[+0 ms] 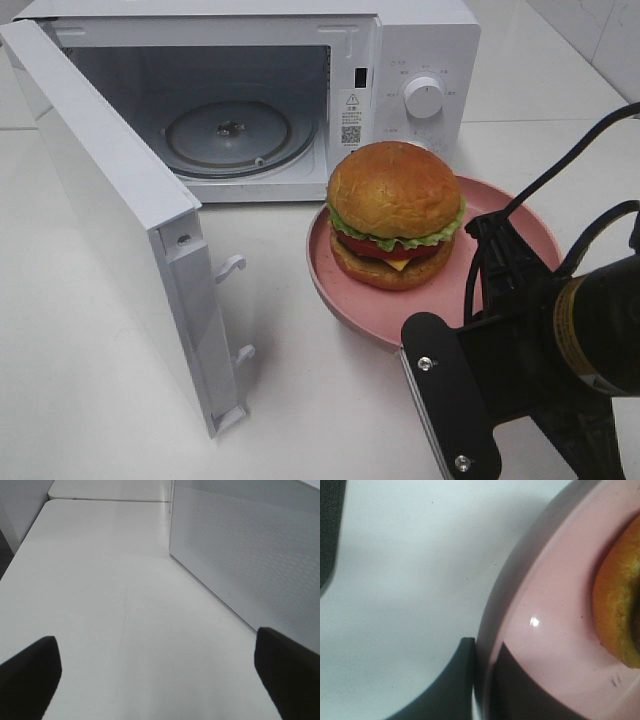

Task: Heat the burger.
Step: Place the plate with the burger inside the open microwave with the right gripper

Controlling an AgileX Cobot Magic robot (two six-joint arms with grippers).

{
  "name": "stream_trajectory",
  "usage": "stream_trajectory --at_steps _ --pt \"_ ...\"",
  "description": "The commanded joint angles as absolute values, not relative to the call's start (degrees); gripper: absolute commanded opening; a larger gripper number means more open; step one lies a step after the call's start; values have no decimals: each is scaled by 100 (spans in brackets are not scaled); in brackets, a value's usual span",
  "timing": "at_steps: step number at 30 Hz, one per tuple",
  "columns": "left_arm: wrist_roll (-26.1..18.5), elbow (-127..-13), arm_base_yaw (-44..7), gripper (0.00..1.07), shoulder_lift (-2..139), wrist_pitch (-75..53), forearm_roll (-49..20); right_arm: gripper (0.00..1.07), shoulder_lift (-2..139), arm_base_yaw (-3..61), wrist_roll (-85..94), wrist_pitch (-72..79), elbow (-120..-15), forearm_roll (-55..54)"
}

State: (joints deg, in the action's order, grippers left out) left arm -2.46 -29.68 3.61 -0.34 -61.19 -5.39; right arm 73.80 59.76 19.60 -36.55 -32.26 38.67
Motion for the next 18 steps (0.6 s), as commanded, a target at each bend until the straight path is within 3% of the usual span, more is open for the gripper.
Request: stream_trajectory --at_steps 1,7,9,18 --pt "-258 -2956 338 98 -138 -6125 -556 0 7271 5621 2590 -3105 -3226 4108" --pt "-258 -2956 338 98 -138 -6125 -556 0 7271 5265 3186 -2893 -3226 3971" --pt "-258 -2956 338 98 -138 -6125 -556 0 7271 4859 3976 -2676 -3226 3529" --pt "-258 -2956 338 98 -138 -6125 -556 0 7271 4102 5827 -2504 -3541 2372"
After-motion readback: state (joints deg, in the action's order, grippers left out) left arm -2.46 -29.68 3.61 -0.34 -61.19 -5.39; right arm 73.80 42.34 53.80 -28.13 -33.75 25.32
